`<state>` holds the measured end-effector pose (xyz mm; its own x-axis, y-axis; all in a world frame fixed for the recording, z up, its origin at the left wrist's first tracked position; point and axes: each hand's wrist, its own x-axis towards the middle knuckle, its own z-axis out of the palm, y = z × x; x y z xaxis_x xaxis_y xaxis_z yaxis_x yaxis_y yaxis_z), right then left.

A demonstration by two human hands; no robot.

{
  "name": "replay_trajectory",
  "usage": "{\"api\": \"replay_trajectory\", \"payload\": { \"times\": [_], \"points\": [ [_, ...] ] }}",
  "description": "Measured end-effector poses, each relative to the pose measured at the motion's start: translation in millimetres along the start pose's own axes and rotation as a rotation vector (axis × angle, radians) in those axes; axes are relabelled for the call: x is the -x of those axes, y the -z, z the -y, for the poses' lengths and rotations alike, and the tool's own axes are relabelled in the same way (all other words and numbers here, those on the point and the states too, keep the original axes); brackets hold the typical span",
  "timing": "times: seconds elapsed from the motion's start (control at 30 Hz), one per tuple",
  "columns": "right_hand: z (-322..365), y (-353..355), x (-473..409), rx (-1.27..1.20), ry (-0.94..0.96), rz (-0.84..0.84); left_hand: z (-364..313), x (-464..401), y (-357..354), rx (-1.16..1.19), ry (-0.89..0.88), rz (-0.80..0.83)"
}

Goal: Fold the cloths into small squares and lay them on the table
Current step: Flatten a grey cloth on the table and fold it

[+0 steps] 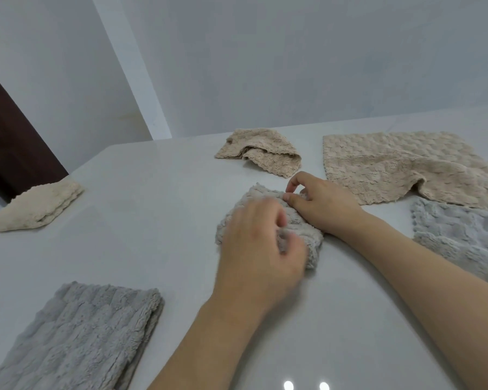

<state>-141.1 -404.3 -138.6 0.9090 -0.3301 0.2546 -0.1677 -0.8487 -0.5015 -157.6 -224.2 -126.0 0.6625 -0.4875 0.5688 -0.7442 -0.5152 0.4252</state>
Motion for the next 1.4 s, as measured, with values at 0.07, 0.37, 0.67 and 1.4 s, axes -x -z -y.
{"api": "replay_trajectory", "payload": {
  "times": [0.07, 0.37, 0.67, 1.4],
  "points": [
    [0.9, 0.4, -0.7, -0.002, -0.006, -0.005, -9.0, 4.5, -10.9, -0.116, 0.002, 0.2],
    [0.5, 0.3, -2.6, -0.021, -0.03, -0.007, -10.9, 4.3, -20.3, -0.347, 0.105, 0.236],
    [-1.4, 2.2, -4.1, -0.018, -0.043, -0.027, -18.1, 14.2, -8.8, -0.242, 0.193, 0.56],
    [-0.3, 5.2, -3.7, -0.068, -0.082, -0.071, -27.0, -41.0, 26.2, -0.061, 0.228, 0.123]
  ]
}}
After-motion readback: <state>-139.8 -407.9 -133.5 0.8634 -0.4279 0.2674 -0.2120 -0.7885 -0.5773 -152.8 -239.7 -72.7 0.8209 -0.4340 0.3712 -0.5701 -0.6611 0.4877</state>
